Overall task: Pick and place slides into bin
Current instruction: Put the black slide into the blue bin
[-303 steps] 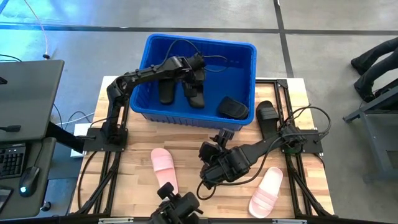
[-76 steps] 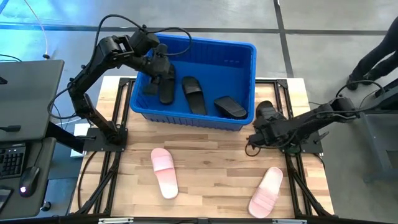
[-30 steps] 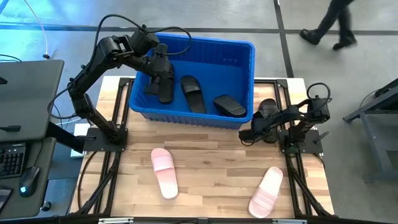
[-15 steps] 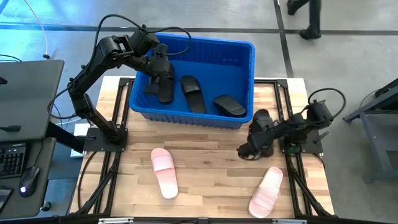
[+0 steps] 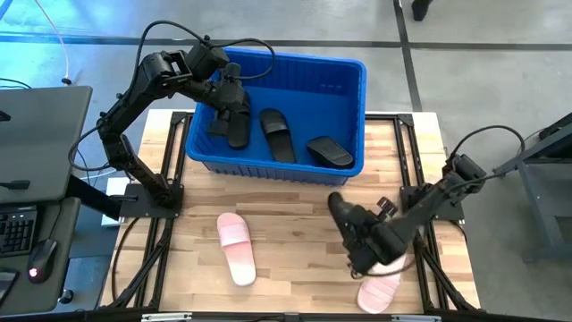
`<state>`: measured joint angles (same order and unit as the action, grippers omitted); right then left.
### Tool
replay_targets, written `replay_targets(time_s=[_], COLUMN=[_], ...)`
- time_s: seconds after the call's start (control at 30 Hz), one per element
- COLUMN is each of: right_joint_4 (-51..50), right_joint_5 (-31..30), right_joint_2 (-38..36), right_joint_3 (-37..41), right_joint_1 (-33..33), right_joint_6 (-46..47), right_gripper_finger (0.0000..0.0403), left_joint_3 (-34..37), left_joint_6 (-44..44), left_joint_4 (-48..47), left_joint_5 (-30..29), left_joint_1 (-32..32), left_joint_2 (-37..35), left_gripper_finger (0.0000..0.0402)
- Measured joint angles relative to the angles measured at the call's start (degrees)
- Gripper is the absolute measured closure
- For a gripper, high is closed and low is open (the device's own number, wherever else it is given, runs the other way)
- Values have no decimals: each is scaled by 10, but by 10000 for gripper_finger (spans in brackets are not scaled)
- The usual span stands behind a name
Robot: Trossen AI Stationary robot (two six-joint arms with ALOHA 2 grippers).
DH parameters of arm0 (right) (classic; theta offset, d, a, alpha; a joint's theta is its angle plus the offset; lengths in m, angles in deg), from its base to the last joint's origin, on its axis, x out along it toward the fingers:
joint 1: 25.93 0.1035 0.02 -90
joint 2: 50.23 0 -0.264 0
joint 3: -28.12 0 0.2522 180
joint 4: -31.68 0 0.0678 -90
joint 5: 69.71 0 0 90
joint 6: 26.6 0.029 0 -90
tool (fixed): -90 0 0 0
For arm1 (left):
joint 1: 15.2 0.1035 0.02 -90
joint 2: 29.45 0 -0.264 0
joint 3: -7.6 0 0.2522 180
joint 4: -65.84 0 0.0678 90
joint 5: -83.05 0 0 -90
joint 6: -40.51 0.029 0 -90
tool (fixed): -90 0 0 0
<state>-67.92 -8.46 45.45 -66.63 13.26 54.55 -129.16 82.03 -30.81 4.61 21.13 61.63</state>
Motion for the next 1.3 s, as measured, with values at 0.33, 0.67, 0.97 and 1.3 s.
replay_targets(time_s=[0.33, 0.67, 0.97, 1.3], right_joint_4=[43, 101, 104, 219], right_joint_5=[-170, -380, -526, -536], right_joint_2=[0, 0, -14, -59], right_joint_3=[-81, -83, -83, -83], right_joint_1=[77, 57, -67, -295], right_joint_6=[-87, -262, -355, -617], right_gripper_finger=[402, 403, 403, 403], left_joint_3=[0, 0, 0, 0], left_joint_6=[0, -2, -3, -28], left_joint_4=[0, 0, 1, 6], left_joint_5=[0, 0, 0, 0], left_joint_1=[0, 0, 0, 0], left_joint_2=[0, 0, 0, -1], left_gripper_finger=[268, 268, 268, 268])
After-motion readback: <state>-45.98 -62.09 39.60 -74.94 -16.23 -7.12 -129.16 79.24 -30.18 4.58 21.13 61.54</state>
